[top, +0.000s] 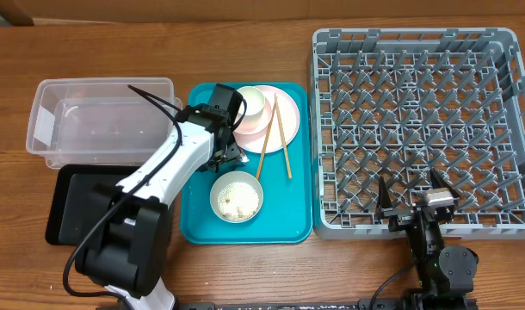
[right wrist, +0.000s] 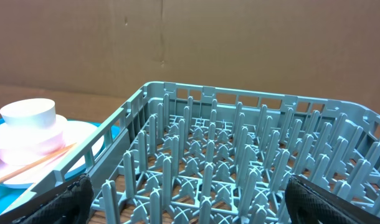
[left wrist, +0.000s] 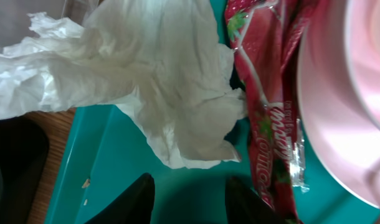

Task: Sort waste into correct bins and load items into the dishwasher
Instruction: 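Move the left gripper over the white tissue and grasp it, then lift the tissue with the left gripper and drop it into the clear bin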

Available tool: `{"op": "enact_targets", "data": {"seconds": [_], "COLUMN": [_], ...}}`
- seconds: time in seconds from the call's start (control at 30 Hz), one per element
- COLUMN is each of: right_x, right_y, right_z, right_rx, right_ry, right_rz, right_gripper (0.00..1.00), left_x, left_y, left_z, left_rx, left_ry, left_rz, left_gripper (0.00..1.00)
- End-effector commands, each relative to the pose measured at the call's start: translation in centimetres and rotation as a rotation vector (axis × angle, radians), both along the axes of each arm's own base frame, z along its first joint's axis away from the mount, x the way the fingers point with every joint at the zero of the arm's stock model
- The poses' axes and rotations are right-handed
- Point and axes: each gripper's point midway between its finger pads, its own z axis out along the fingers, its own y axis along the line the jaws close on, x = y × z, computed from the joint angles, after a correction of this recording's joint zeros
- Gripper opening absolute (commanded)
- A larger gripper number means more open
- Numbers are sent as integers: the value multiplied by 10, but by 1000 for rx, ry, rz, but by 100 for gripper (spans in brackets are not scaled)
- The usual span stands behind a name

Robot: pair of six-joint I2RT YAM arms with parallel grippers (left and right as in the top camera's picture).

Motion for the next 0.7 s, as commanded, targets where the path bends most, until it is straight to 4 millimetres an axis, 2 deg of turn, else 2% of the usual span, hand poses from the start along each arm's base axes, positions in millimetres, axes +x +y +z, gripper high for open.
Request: {"op": "enact_targets", "data": {"seconds": [0.0,0.13,0.33,0.67], "right_x": [0,0,0,0], "right_y": [1,1,1,1], "right_z": [-2,-2,-2,-2], "right_rx": [3,3,3,3], "right_ry": [-5,-5,-5,-5], "right_rz": [7,7,7,7], "right_gripper": [100,100,100,100], "left_x": [-1,2,9,-6], "left_y": [10,14,14,14], "left_z": [-15,-24,-23,-38], "left_rx": [45,71,76,68], "left_ry": [24,24,-6,38], "left_rz": [34,37,40,33], "left_gripper": [41,46,45,40]}}
